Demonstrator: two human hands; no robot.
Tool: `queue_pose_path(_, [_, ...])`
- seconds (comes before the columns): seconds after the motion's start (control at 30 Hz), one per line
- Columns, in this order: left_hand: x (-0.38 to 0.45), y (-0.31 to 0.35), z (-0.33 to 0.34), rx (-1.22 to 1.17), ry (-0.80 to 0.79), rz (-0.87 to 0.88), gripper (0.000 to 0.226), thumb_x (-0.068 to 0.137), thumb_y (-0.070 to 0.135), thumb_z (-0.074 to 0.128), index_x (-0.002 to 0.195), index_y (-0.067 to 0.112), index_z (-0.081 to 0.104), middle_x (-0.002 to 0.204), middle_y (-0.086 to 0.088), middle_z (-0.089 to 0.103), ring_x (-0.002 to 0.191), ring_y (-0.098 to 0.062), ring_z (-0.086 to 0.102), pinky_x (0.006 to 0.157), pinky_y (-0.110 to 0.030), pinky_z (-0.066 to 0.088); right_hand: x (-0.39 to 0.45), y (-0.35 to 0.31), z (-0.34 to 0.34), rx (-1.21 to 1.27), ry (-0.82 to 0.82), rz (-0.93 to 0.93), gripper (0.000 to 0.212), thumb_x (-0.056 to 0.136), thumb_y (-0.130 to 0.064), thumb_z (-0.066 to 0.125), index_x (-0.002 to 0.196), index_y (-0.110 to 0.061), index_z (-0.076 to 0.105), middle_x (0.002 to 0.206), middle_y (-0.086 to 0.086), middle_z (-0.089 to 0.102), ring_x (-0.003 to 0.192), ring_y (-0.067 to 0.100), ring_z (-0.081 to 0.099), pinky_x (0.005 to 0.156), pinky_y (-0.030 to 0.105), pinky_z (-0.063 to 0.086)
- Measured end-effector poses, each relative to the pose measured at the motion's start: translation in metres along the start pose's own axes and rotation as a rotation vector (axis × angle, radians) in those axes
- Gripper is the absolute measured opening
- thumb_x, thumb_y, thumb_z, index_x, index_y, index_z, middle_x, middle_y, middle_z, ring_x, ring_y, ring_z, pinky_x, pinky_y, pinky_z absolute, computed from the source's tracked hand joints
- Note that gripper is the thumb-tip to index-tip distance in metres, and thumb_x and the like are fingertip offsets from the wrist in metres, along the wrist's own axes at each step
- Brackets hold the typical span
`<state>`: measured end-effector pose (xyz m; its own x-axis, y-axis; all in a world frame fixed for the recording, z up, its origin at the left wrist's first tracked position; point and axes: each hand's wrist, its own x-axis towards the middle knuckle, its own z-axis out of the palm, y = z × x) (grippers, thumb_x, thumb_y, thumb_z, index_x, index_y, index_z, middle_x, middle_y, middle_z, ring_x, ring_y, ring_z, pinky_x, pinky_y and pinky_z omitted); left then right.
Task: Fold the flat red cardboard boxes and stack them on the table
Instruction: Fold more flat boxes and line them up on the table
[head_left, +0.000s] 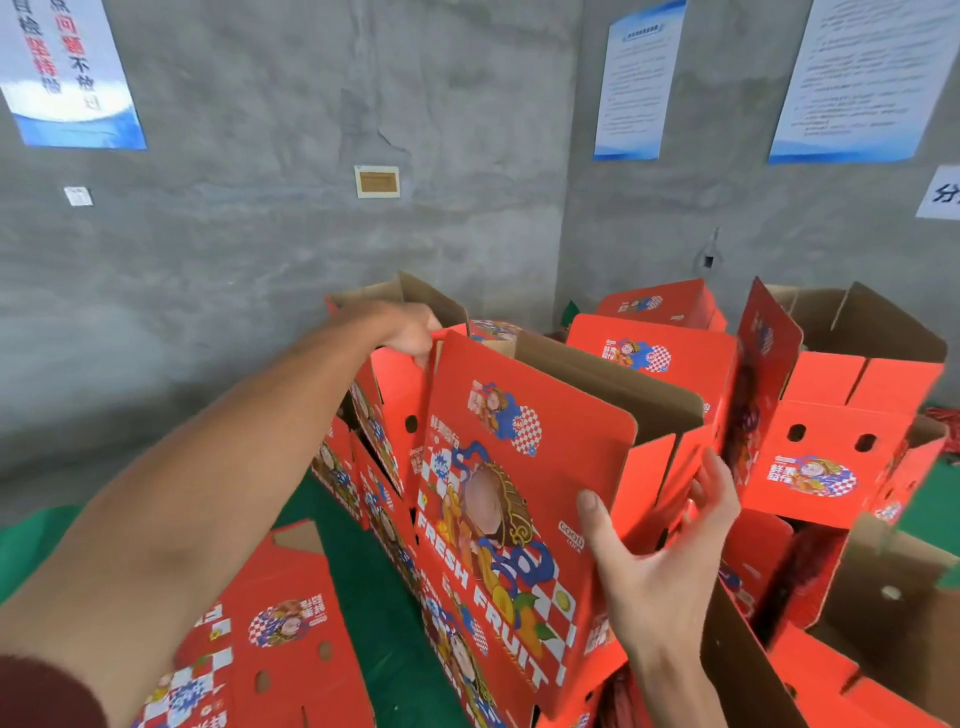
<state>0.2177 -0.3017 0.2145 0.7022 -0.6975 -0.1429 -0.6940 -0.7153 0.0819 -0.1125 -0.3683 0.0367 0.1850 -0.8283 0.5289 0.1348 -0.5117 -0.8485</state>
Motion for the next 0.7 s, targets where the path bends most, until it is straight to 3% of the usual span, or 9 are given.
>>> queue_pose_path(0.1, [-0.002, 0.003, -0.004, 0.039, -0.002, -0.023, 0.028, 0.076, 0.033, 0.087, 0.101, 0.031, 0.075, 0.111, 0.004, 0.073, 0.109, -0.027, 0.066, 0.101, -0.045, 0.054, 0.006, -0.001, -0.001, -0.006, 0.047, 0.003, 0.123, 0.059, -0.089, 0.072, 0.156, -0.030, 0.026, 0.153, -0.005, 0.038, 0.145, 0.015, 0.038, 0.121, 0.050, 0.034])
queue_pose_path(0.2, [-0.002, 0.014, -0.001, 0.097, 0.015, -0.033, 0.028, 0.080, 0.030, 0.083, 0.105, 0.024, 0.073, 0.107, 0.002, 0.072, 0.103, -0.027, 0.067, 0.097, -0.042, 0.056, 0.010, -0.001, -0.004, 0.009, 0.063, 0.017, 0.122, 0.060, -0.086, 0.074, 0.156, -0.028, 0.027, 0.153, -0.003, 0.038, 0.145, 0.015, 0.038, 0.121, 0.050, 0.034])
queue_pose_path(0.3, [-0.007, 0.031, -0.001, 0.137, 0.126, 0.008, 0.005, 0.087, 0.009, 0.066, 0.088, 0.014, 0.067, 0.093, -0.006, 0.071, 0.081, -0.026, 0.066, 0.067, -0.030, 0.054, 0.010, 0.000, -0.003, 0.022, 0.080, 0.030, 0.119, 0.061, -0.085, 0.075, 0.155, -0.030, 0.027, 0.153, -0.003, 0.040, 0.145, 0.014, 0.039, 0.120, 0.050, 0.035])
queue_pose_path(0.47, [-0.015, 0.038, 0.011, 0.188, 0.128, -0.013, 0.022, 0.087, 0.005, 0.052, 0.100, 0.004, 0.069, 0.082, -0.007, 0.065, 0.070, -0.025, 0.063, 0.056, -0.027, 0.046, 0.009, 0.003, 0.003, 0.028, 0.064, 0.036, 0.118, 0.062, -0.083, 0.078, 0.155, -0.030, 0.027, 0.153, -0.003, 0.040, 0.146, 0.013, 0.038, 0.121, 0.050, 0.034])
queue_pose_path(0.6, [-0.011, 0.038, 0.027, 0.158, 0.144, 0.020, 0.031, 0.090, 0.007, 0.055, 0.117, 0.006, 0.070, 0.111, -0.013, 0.071, 0.100, -0.035, 0.068, 0.084, -0.038, 0.058, 0.013, 0.005, 0.006, 0.045, 0.078, 0.038, 0.118, 0.063, -0.081, 0.079, 0.155, -0.029, 0.028, 0.153, -0.002, 0.040, 0.146, 0.013, 0.038, 0.121, 0.050, 0.034])
queue_pose_path(0.7, [-0.010, 0.039, 0.025, 0.129, 0.243, 0.044, 0.019, 0.089, 0.009, 0.057, 0.102, 0.013, 0.070, 0.114, -0.013, 0.070, 0.101, -0.036, 0.067, 0.079, -0.037, 0.053, 0.017, 0.005, 0.007, 0.070, 0.103, 0.041, 0.115, 0.065, -0.078, 0.080, 0.155, -0.029, 0.028, 0.153, -0.002, 0.040, 0.146, 0.012, 0.038, 0.121, 0.050, 0.034])
